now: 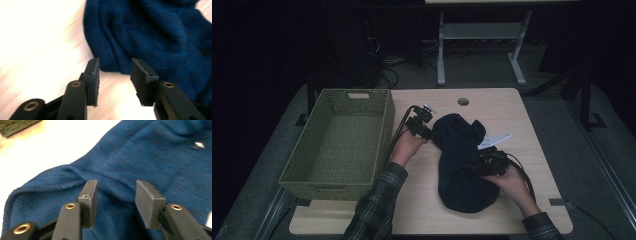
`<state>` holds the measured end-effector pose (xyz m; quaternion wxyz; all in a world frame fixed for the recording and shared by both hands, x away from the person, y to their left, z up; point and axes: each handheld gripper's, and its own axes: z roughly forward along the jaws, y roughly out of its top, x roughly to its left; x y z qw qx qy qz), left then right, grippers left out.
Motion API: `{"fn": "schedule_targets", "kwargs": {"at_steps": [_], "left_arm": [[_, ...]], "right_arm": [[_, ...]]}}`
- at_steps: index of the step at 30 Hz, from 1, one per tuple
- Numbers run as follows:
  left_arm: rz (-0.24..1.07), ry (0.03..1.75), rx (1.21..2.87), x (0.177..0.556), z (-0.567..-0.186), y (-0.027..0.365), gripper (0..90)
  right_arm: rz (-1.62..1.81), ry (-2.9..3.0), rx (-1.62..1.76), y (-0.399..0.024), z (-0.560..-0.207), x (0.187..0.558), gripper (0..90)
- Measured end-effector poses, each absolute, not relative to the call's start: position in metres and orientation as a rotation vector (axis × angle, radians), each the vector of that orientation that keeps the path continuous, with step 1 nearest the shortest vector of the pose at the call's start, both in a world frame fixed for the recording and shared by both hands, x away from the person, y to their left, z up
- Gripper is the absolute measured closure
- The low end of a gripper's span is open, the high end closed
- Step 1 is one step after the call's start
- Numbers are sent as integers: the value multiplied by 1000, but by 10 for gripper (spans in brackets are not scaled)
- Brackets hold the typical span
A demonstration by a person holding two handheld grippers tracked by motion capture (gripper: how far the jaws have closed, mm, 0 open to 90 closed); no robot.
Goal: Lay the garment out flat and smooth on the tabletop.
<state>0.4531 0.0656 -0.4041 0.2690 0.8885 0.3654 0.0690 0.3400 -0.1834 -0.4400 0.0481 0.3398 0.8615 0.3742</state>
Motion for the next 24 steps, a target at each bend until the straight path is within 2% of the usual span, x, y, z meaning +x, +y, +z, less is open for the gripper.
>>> {"fn": "schedule_targets", "kwargs": {"at_steps": [7, 9, 11, 15, 17, 19, 24], "left_arm": [[193, 1007, 2411, 469, -413, 63, 528], [180, 1003, 2417, 473, -416, 62, 517], [170, 993, 2418, 476, -419, 60, 522], [148, 983, 2425, 481, -425, 54, 614], [143, 971, 2438, 482, -426, 52, 763], [127, 958, 2447, 483, -426, 52, 857], [125, 963, 2456, 484, -426, 51, 888]], "right_arm": [[1075, 2661, 960, -158, -444, 342, 439], [1041, 2667, 958, -154, -449, 345, 472], [1017, 2654, 949, -154, -453, 348, 574], [1014, 2648, 959, -158, -454, 350, 721], [1020, 2646, 951, -159, -454, 349, 794], [999, 2633, 926, -159, -452, 347, 807], [984, 2629, 891, -161, -446, 339, 830]]}}
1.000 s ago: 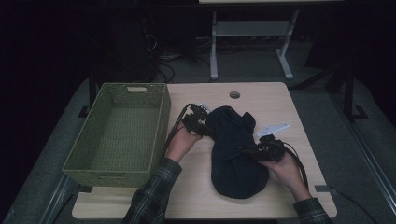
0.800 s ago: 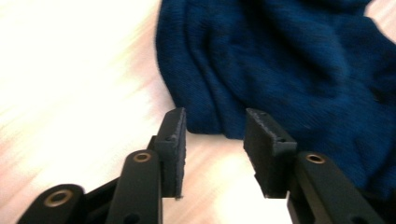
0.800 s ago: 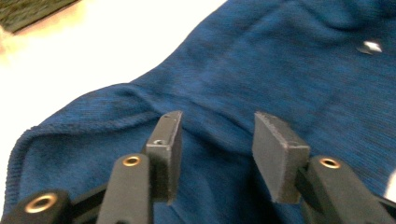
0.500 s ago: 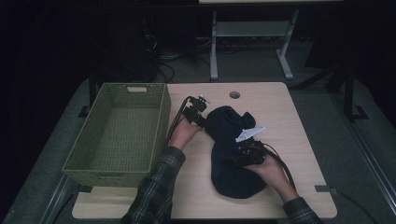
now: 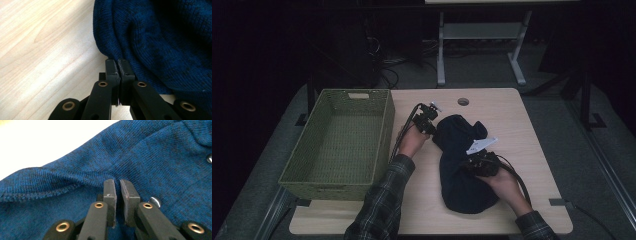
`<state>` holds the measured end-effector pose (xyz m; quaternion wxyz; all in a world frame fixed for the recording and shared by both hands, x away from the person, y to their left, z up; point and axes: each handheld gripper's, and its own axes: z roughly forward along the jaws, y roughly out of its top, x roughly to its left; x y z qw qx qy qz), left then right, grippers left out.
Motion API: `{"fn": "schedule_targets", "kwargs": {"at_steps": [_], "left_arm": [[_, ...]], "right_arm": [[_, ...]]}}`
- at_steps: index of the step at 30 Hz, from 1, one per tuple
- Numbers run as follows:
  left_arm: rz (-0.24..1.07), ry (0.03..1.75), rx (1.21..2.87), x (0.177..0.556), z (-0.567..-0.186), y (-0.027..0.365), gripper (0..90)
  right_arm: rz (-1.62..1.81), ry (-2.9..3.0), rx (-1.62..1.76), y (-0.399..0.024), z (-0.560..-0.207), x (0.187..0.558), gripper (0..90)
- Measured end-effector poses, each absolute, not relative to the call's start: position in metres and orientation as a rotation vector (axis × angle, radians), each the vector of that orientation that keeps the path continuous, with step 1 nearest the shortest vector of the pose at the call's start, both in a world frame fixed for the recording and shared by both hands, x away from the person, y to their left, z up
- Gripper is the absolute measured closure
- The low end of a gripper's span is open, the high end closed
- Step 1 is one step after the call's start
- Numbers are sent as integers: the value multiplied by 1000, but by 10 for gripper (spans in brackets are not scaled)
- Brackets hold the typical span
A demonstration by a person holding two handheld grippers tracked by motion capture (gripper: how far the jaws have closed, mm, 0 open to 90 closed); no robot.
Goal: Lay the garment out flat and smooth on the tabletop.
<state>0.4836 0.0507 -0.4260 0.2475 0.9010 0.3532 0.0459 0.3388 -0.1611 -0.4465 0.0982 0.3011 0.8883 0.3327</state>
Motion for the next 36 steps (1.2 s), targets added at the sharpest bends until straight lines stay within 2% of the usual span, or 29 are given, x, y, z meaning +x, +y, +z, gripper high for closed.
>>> {"fn": "schedule_targets", "kwargs": {"at_steps": [12, 16, 18, 23, 27, 31, 36], "left_arm": [[267, 1008, 2415, 489, -427, 66, 894], [258, 995, 2402, 489, -433, 65, 878], [261, 994, 2390, 486, -429, 64, 834], [277, 984, 2371, 476, -414, 66, 660], [245, 917, 2346, 460, -388, 67, 524], [243, 856, 2337, 449, -378, 64, 449], [201, 772, 2305, 438, -370, 52, 404]], "right_arm": [[1117, 2610, 814, -188, -422, 306, 856], [1184, 2604, 785, -193, -420, 290, 854], [1190, 2607, 794, -191, -422, 291, 851], [1218, 2585, 798, -185, -421, 294, 845], [1229, 2570, 771, -176, -417, 299, 845], [1234, 2562, 762, -165, -415, 304, 845], [1226, 2579, 730, -150, -417, 309, 840]]}}
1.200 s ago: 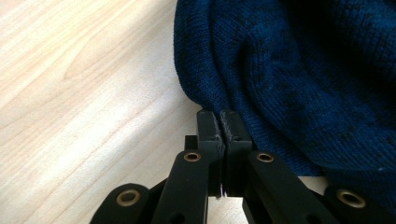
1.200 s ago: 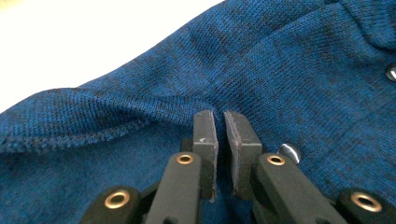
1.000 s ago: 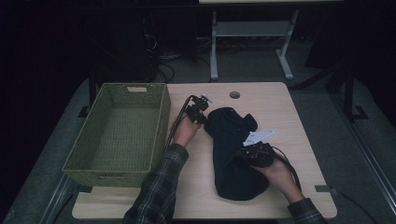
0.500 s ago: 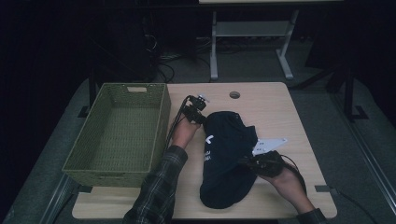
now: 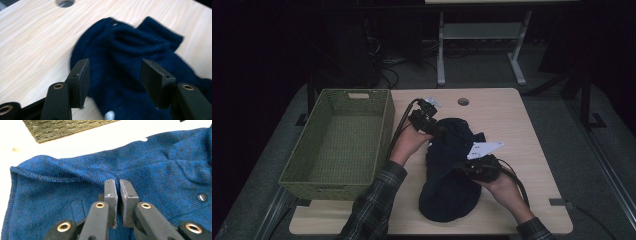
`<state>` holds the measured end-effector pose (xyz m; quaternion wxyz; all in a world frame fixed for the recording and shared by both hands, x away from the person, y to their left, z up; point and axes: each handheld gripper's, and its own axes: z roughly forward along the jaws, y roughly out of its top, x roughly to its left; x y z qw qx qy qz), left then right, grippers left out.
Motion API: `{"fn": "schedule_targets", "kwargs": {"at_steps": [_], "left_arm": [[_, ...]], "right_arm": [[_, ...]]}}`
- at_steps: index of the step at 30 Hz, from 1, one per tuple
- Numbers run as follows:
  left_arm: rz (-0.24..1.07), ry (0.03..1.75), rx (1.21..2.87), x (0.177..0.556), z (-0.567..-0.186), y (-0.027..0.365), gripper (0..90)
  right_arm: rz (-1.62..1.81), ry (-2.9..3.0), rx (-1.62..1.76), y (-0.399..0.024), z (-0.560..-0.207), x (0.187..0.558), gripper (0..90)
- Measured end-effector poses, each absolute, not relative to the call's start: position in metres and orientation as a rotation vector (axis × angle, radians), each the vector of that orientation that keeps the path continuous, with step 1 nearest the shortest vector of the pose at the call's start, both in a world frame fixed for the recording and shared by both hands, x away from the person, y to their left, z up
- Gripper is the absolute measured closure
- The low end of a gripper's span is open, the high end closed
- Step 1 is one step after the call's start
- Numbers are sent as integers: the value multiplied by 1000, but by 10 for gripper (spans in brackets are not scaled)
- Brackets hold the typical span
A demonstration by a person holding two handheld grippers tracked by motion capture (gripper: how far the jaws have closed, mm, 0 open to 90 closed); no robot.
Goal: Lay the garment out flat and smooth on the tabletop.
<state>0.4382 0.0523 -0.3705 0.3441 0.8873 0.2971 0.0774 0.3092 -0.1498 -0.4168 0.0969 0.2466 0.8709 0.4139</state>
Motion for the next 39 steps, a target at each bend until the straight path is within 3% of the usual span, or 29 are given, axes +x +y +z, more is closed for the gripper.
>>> {"fn": "schedule_targets", "kwargs": {"at_steps": [6, 7, 8, 9, 10, 12, 15, 18, 24, 29, 33, 37, 39], "left_arm": [[145, 772, 2310, 442, -388, 31, 410], [145, 772, 2310, 442, -388, 31, 458], [124, 769, 2315, 443, -391, 28, 580], [109, 758, 2319, 443, -393, 27, 580], [84, 744, 2324, 443, -395, 24, 825], [78, 738, 2333, 444, -394, 25, 889], [78, 735, 2307, 442, -386, 29, 894], [105, 740, 2293, 439, -376, 36, 895], [143, 758, 2283, 437, -362, 55, 896], [157, 776, 2285, 436, -356, 66, 896], [164, 773, 2301, 436, -354, 70, 896], [172, 780, 2311, 435, -354, 72, 896], [181, 783, 2318, 434, -354, 74, 897]], "right_arm": [[1214, 2593, 724, -142, -421, 309, 839], [1214, 2593, 724, -142, -421, 309, 839], [1222, 2588, 722, -142, -421, 309, 838], [1222, 2588, 722, -142, -421, 309, 838], [1220, 2584, 724, -143, -421, 309, 827], [1223, 2583, 724, -143, -421, 309, 813], [1253, 2582, 734, -148, -419, 309, 659], [1267, 2541, 762, -157, -414, 308, 583], [1264, 2453, 891, -189, -407, 313, 577], [1208, 2403, 1096, -211, -426, 343, 568], [1258, 2361, 1220, -211, -439, 366, 486], [1308, 2359, 1242, -200, -444, 380, 464], [1287, 2380, 1229, -191, -447, 386, 570]]}}
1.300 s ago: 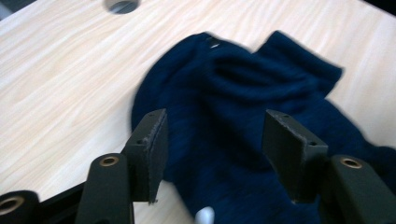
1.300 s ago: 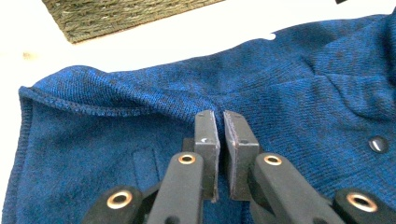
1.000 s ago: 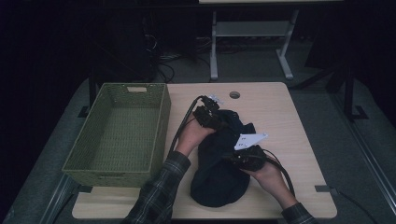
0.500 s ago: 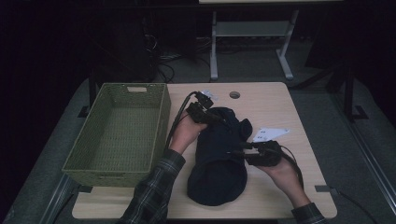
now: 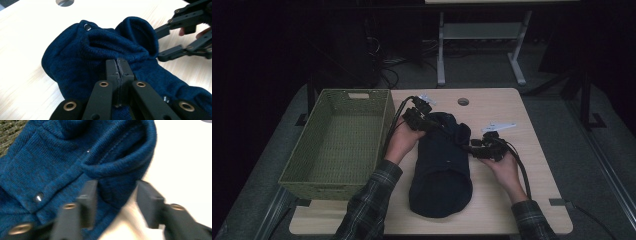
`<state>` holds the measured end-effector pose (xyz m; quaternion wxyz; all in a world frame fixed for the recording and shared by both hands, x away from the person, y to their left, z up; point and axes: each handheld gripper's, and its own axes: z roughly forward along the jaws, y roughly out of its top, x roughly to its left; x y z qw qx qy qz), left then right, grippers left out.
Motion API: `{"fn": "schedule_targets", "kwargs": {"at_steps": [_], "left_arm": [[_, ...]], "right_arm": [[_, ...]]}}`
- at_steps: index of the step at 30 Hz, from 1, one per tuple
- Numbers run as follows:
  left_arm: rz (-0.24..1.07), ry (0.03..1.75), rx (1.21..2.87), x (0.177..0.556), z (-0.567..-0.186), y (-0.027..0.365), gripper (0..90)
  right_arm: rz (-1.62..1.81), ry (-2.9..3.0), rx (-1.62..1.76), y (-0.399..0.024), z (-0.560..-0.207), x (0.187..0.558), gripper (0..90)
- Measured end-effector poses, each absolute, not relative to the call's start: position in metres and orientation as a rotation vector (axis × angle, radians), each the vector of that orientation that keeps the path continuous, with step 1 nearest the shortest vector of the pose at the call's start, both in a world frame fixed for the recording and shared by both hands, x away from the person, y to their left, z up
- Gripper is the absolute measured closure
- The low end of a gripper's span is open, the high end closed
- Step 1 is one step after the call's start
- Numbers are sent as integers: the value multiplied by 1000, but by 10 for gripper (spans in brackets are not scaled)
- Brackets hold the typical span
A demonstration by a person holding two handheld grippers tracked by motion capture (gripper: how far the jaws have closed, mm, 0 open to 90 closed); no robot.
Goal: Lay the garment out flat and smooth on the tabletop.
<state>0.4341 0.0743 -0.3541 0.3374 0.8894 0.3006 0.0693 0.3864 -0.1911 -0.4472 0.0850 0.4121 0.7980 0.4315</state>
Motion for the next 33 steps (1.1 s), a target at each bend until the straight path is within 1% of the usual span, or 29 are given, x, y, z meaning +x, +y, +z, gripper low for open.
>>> {"fn": "schedule_targets", "kwargs": {"at_steps": [1, 2, 3, 4, 6, 9, 14, 15, 16, 19, 21, 26, 27, 28, 29, 32, 33], "left_arm": [[188, 791, 2321, 433, -354, 76, 896], [194, 793, 2323, 433, -353, 77, 896], [200, 802, 2322, 432, -353, 79, 896], [205, 810, 2322, 432, -353, 81, 896], [209, 823, 2323, 431, -354, 84, 896], [210, 828, 2319, 429, -355, 87, 896], [188, 810, 2289, 426, -355, 83, 896], [188, 810, 2289, 426, -355, 83, 895], [178, 791, 2286, 424, -354, 78, 896], [176, 767, 2296, 422, -355, 68, 895], [188, 763, 2315, 422, -357, 63, 895], [178, 781, 2348, 425, -373, 57, 893], [178, 781, 2348, 425, -373, 57, 893], [181, 793, 2370, 426, -382, 56, 893], [181, 801, 2388, 427, -387, 55, 893], [185, 823, 2417, 429, -403, 55, 892], [185, 823, 2417, 429, -403, 55, 892]], "right_arm": [[1278, 2380, 1231, -187, -447, 388, 632], [1282, 2368, 1218, -184, -447, 389, 723], [1279, 2362, 1199, -181, -446, 390, 774], [1269, 2358, 1193, -178, -446, 390, 814], [1230, 2380, 1160, -173, -443, 393, 839], [1207, 2360, 1102, -171, -427, 392, 846], [1168, 2315, 1058, -184, -391, 386, 846], [1168, 2315, 1058, -184, -391, 386, 846], [1141, 2300, 1044, -192, -378, 382, 846], [1097, 2304, 1034, -200, -365, 377, 844], [1046, 2327, 1029, -199, -368, 377, 839], [989, 2405, 1037, -189, -402, 383, 838], [989, 2405, 1037, -189, -402, 383, 838], [994, 2427, 1048, -187, -416, 385, 838], [991, 2439, 1048, -186, -422, 387, 838], [972, 2484, 1073, -181, -437, 391, 833], [972, 2484, 1073, -181, -437, 391, 833]]}}
